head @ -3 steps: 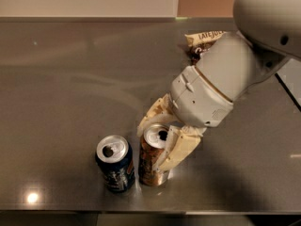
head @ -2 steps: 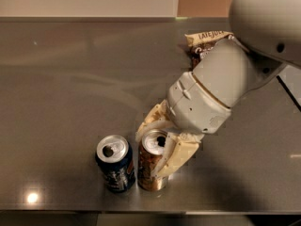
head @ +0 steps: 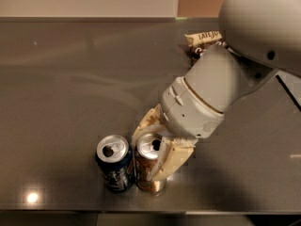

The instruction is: Move orange can near pepsi can

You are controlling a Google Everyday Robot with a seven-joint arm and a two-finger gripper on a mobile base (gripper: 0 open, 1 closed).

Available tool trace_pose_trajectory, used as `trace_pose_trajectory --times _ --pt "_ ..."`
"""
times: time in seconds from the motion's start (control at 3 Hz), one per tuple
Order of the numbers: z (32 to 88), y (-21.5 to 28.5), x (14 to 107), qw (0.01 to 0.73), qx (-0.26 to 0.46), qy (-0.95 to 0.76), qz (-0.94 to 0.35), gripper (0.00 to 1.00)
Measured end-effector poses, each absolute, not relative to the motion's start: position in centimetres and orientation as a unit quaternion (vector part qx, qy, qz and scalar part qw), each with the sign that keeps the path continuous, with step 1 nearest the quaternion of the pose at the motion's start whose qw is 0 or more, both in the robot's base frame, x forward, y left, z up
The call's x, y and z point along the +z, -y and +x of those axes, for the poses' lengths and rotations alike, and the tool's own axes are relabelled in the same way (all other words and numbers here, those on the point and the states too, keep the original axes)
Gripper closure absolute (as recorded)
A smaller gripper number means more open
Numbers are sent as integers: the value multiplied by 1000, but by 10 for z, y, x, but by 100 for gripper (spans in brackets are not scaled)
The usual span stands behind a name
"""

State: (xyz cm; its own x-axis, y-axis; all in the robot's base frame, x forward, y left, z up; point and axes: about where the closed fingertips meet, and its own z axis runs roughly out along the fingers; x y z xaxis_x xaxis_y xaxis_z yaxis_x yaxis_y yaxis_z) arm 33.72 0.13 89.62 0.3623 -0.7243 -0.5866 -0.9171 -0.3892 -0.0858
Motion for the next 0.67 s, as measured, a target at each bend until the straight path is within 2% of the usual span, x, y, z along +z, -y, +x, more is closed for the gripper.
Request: trace_pose_trajectory --times 0.67 --pt "339 -2 897 207 223 -515 -802 7"
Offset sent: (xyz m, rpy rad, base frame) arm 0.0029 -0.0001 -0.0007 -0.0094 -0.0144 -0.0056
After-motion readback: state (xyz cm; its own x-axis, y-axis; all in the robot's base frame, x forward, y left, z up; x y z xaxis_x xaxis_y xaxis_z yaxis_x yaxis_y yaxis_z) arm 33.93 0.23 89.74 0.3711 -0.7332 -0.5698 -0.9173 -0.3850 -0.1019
